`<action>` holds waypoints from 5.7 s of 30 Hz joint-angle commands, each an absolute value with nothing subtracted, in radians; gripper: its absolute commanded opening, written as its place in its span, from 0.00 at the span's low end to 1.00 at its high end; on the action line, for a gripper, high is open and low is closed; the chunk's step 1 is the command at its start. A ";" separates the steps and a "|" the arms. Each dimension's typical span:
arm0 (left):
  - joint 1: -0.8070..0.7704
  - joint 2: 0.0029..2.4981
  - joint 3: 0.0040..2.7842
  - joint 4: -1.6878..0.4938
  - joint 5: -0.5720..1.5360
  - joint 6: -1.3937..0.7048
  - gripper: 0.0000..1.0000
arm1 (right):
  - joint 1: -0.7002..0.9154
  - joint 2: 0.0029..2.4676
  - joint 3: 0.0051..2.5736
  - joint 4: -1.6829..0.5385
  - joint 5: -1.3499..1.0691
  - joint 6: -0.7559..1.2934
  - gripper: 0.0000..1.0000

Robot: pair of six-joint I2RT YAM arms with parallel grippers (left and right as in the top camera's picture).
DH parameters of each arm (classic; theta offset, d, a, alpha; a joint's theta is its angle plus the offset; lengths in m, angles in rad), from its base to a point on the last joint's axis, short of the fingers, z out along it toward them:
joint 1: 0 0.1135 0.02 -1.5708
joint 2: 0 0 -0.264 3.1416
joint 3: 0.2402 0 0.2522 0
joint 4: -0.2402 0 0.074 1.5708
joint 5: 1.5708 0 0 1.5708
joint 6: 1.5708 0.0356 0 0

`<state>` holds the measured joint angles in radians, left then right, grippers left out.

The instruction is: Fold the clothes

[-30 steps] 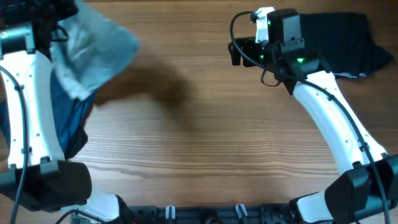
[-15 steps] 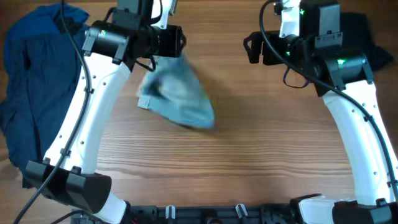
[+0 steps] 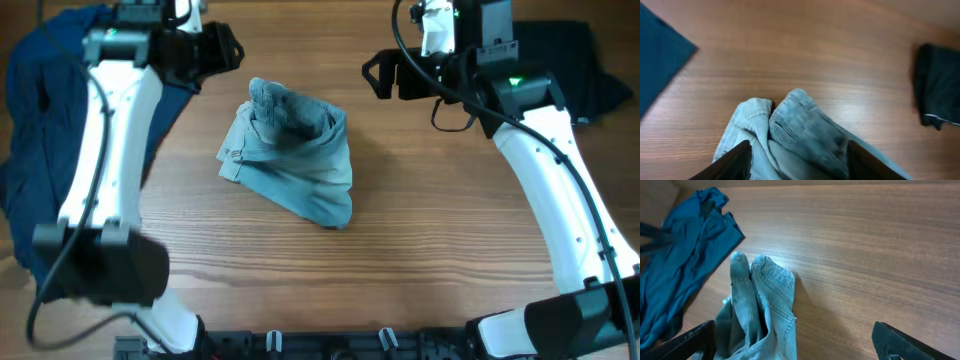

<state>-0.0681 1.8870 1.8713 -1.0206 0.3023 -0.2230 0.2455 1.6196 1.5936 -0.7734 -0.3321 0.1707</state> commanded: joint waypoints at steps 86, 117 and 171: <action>-0.368 1.534 2.319 -1.203 0.237 0.044 0.04 | -0.013 2.026 1.633 1.586 -1.613 1.449 0.04; -0.368 1.404 2.319 -1.201 -0.083 -0.069 0.04 | -0.182 1.063 1.663 -0.976 -0.121 0.164 0.04; -0.093 2.140 2.284 -1.496 0.258 -0.244 0.12 | -0.081 1.992 2.097 -1.250 -0.298 0.052 0.86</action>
<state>-0.0814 2.1296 2.3035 -1.4002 0.0437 -0.2531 -0.0879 2.0022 2.0789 -1.2484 -0.2768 0.0322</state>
